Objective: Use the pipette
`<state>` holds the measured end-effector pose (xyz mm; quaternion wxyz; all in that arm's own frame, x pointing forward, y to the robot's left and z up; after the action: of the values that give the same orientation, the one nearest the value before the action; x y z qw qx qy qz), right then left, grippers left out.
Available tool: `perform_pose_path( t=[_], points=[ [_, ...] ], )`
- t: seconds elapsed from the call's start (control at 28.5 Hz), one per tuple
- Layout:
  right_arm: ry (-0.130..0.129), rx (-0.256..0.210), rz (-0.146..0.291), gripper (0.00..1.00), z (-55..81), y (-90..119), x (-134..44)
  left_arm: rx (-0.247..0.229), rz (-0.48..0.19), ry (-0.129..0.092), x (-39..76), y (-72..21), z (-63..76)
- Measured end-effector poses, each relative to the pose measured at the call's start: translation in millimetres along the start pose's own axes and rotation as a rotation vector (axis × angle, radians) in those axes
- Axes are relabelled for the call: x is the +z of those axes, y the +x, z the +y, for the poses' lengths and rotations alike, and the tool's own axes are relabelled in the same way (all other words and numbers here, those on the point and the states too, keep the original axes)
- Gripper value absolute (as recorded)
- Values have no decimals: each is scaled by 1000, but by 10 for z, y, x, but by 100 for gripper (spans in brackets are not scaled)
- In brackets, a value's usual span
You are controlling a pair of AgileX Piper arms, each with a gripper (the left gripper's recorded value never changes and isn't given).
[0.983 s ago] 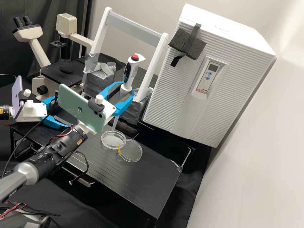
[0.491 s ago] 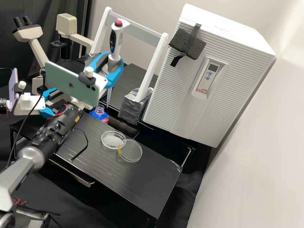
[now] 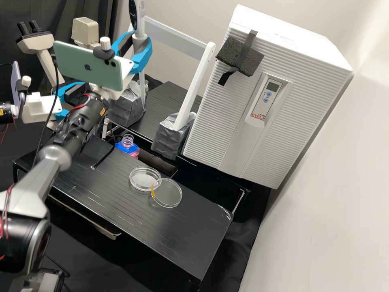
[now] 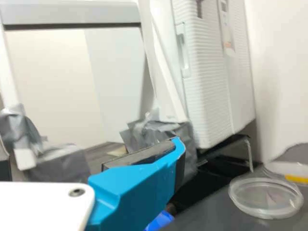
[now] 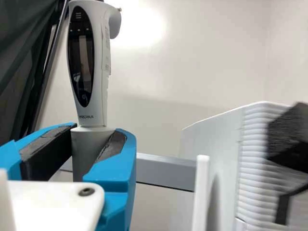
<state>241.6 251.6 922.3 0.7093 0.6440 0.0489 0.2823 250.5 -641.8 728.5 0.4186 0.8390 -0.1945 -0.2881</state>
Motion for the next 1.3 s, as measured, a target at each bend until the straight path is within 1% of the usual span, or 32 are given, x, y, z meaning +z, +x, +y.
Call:
perform_pose_path(
  t=[0.07, 0.11, 0.14, 0.21, 0.25, 0.35, 0.39, 0.42, 0.53, 0.6, 0.7, 0.88, 0.91, 0.98, 1.05, 1.09, 1.16, 1.19, 1.23, 1.26, 1.3],
  points=[
    [-10, -40, -18, 0, -90, 147, 5, 13, 8, 8, -37, 17, 58],
    [-4, -52, -24, 0, -115, 202, 3, 15, 7, 14, -45, 20, 82],
    [2, -75, -37, 0, -165, 258, 20, 19, 11, 15, -57, 17, 109],
    [8, -121, -69, 0, -250, 354, 80, 24, 21, 17, -88, 18, 147],
    [12, -154, -96, 0, -302, 435, 131, 36, 26, 18, -102, 16, 183],
    [20, -196, -152, 0, -377, 579, 252, 55, 30, 26, -125, 13, 253],
    [25, -208, -168, 0, -393, 614, 290, 57, 31, 26, -129, 13, 263],
    [38, -225, -194, 0, -410, 670, 352, 65, 34, 27, -136, 10, 289],
    [43, -243, -229, 0, -415, 763, 459, 78, 33, 31, -138, 20, 341],
    [42, -243, -244, 0, -394, 811, 518, 82, 33, 31, -137, 27, 354],
    [47, -230, -250, 0, -346, 843, 534, 82, 29, 35, -133, 22, 364],
    [54, -213, -239, 0, -285, 882, 495, 84, 28, 36, -131, 25, 369],
    [59, -211, -238, 0, -275, 889, 487, 82, 28, 37, -131, 25, 368],
    [73, -216, -233, 0, -266, 921, 454, 84, 25, 40, -128, 28, 373],
    [78, -224, -224, 0, -261, 958, 426, 87, 24, 40, -127, 30, 381],
    [81, -232, -219, 0, -259, 970, 405, 91, 24, 41, -126, 31, 394],
    [90, -263, -213, 0, -278, 1011, 375, 94, 24, 43, -130, 23, 411],
    [93, -274, -211, 0, -276, 1025, 362, 96, 23, 47, -133, 19, 420],
    [111, -286, -218, 0, -291, 1035, 365, 98, 23, 49, -137, 15, 428],
    [136, -300, -228, 0, -306, 1043, 367, 102, 20, 57, -138, 10, 447],
    [149, -309, -235, 0, -314, 1045, 369, 101, 20, 63, -146, 6, 454]
  ],
)
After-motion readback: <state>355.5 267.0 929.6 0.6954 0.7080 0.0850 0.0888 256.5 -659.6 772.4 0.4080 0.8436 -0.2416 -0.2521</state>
